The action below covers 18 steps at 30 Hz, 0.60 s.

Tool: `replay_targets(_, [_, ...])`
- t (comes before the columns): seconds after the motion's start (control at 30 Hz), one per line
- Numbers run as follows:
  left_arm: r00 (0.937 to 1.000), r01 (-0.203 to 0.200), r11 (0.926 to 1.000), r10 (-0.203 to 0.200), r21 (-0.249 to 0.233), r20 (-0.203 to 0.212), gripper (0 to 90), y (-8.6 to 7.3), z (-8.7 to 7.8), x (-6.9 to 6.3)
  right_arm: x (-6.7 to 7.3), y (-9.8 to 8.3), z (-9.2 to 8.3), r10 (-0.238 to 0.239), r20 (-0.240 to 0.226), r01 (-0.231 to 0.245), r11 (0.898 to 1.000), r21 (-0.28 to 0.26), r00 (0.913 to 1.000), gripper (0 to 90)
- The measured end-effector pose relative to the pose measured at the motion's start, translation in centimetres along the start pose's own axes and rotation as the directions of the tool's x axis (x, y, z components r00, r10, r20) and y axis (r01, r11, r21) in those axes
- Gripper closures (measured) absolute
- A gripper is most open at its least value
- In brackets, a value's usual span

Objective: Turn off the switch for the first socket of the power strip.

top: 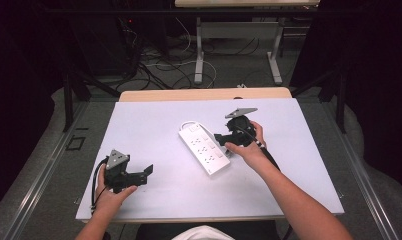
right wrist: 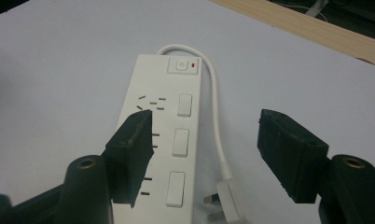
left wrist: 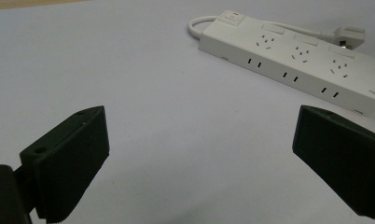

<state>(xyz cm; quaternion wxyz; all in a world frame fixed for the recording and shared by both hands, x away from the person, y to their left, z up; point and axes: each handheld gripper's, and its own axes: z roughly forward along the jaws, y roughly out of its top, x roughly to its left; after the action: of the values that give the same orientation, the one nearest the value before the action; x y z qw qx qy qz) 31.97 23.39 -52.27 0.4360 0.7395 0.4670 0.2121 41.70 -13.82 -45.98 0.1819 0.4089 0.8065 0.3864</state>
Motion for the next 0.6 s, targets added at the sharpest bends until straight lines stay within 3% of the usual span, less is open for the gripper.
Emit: replay_targets(0.6, [1.0,-0.006,1.0,0.006,0.001,-0.006,4.2,0.0,0.0,0.1,0.5,1.4,1.9,-0.009,0.0,0.009,1.0,0.023,1.0,44.3])
